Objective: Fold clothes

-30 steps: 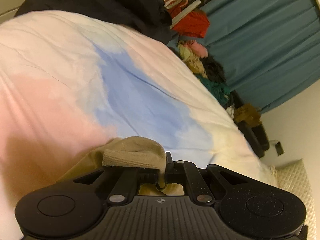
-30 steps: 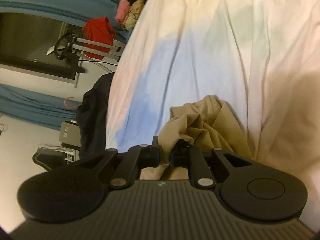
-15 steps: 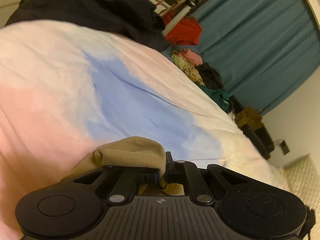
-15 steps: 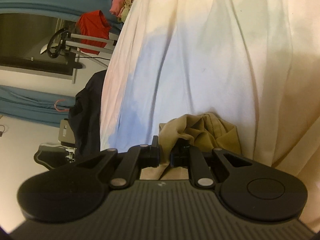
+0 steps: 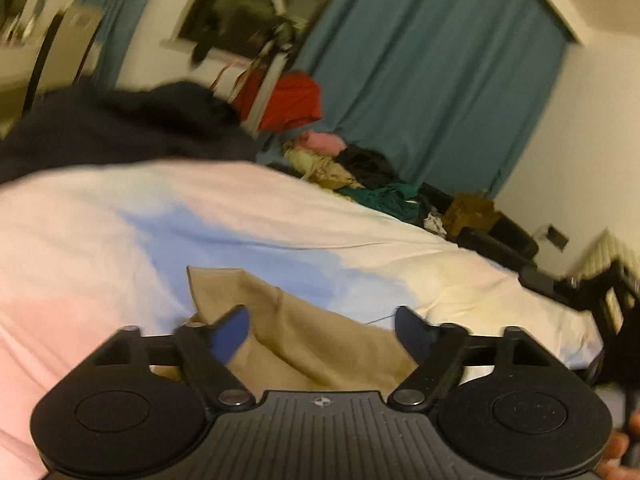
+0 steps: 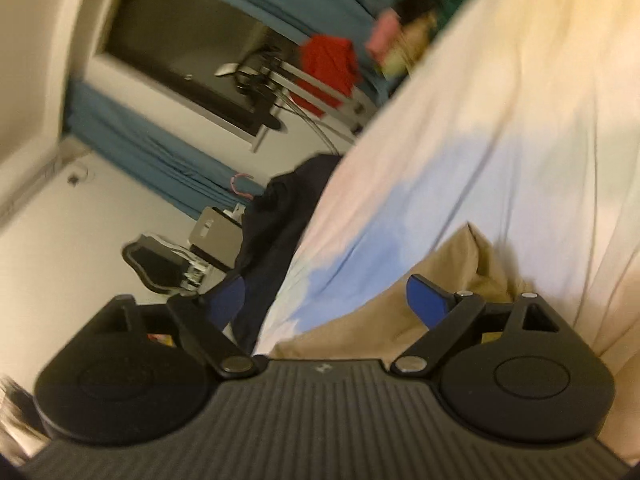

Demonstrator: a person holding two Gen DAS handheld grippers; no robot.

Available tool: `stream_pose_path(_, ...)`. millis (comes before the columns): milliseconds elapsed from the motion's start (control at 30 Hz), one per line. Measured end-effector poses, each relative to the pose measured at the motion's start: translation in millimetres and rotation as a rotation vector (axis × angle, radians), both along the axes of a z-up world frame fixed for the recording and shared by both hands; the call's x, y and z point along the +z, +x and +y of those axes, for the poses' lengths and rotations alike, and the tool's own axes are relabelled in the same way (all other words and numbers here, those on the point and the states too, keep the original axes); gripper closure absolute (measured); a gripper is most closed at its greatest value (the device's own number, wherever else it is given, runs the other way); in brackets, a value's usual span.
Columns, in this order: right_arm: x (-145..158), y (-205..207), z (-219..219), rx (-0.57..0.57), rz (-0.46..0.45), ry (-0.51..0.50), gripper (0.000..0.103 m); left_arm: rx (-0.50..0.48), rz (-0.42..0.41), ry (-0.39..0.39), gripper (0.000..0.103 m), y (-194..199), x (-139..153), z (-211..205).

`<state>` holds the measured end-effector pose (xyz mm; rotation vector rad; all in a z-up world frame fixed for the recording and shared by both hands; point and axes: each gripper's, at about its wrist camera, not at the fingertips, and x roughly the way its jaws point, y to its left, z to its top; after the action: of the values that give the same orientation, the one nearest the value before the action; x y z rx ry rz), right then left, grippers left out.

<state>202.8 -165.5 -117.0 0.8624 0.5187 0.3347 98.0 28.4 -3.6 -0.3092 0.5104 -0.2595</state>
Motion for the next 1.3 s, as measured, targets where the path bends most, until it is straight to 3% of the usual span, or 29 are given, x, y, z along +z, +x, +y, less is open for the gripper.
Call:
stream_pose_path(33, 2.8, -1.4, 4.0, 0.001, -0.012, -0.056, 0.019, -0.008, -0.006, 0.033, 0.020, -3.3, 0.9, -3.6)
stream_pose_path(67, 4.3, -1.5, 8.4, 0.004, -0.019, -0.114, 0.045, -0.014, -0.001, 0.067, 0.020, -4.7, -0.4, -7.7)
stream_pose_path(167, -4.0, 7.9, 24.9, 0.021, 0.041, -0.294, 0.074, -0.021, 0.044, 0.144, 0.020, 0.0, -11.2, -16.8)
stream_pose_path(333, -36.6, 36.5, 47.7, 0.046, 0.138, -0.480, 0.076, -0.026, 0.173, 0.217, 0.021, 23.3, -43.9, -19.9)
stream_pose_path(533, -55.7, 37.9, 64.0, 0.073, 0.146, -0.591, 0.076, -0.042, 0.176, 0.282, 0.022, 20.7, -55.7, -20.6)
stream_pose_path(667, -43.7, 19.0, 61.8, 0.059, 0.141, -0.569, 0.076, -0.045, 0.158, 0.262, 0.023, 2.7, -43.7, -16.9)
stream_pose_path(967, 1.7, -54.6, 57.9, 0.019, 0.027, -0.591, 0.075, -0.067, 0.113, 0.253, 0.025, -63.8, -16.8, -13.5)
stream_pose_path(1100, -10.4, -60.3, 59.1, 0.003, 0.089, -0.604, 0.075, -0.044, 0.144, 0.302, 0.025, -76.2, -23.7, -16.7)
stream_pose_path(1300, -39.5, -49.4, 63.4, 0.005, 0.192, -0.653, 0.078, -0.005, 0.210, 0.279, 0.024, -67.5, -38.0, -9.8)
